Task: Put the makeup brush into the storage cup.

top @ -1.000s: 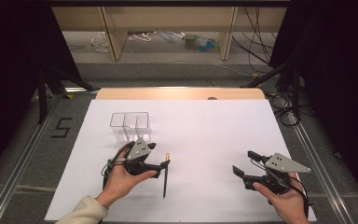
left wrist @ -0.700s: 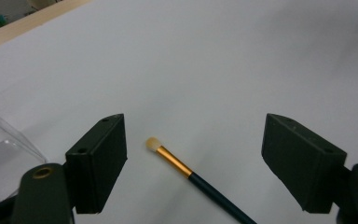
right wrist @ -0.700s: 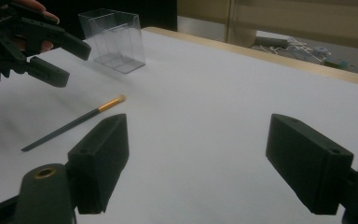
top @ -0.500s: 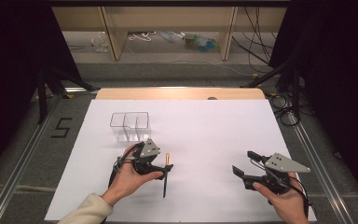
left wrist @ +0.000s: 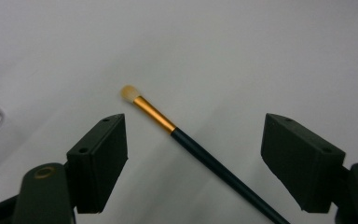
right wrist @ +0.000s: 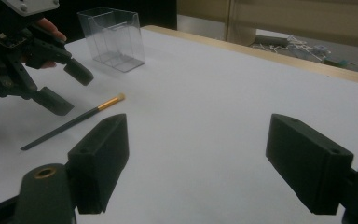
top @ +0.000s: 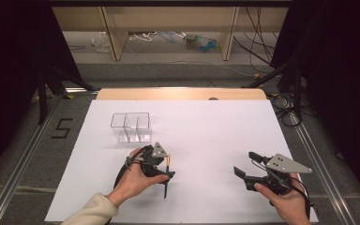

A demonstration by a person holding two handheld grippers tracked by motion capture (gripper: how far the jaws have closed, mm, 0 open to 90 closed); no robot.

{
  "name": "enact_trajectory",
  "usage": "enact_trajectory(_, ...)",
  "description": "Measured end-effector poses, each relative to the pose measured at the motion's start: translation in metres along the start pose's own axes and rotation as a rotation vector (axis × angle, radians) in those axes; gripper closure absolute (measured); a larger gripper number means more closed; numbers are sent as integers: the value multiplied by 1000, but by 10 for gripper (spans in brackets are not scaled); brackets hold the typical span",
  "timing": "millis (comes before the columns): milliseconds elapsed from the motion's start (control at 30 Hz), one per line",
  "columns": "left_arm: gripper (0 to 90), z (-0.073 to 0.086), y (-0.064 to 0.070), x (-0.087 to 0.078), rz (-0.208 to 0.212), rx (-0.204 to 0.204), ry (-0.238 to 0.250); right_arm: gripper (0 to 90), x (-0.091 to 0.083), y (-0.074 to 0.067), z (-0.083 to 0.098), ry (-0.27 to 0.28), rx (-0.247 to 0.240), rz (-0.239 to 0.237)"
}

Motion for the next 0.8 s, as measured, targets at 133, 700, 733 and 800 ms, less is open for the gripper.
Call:
enact_trajectory(133,231,-1,1,1,-10,3,-40,223,-3,1,0,-39,-10,6)
enact_trajectory(700,258,-5,8,15,-32,0,-201,222,-1,0,0,-15,-5,12)
enact_trajectory(733,257,-5,9,16,-32,-9,-208,223,-1,0,0,-14,-4,10)
enact_trajectory(800,258,-5,10,17,-33,-10,-229,223,-1,0,0,-14,-2,8)
Point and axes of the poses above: each handheld gripper's, and its own axes: x roughly forward along the jaws, z roughly out of its underside, y roughly to its right, the point moved 2 cm from there along x, roughly forward along the jaws, and after that the axes turned 10 degrees about -x, right-handed, at the moved point
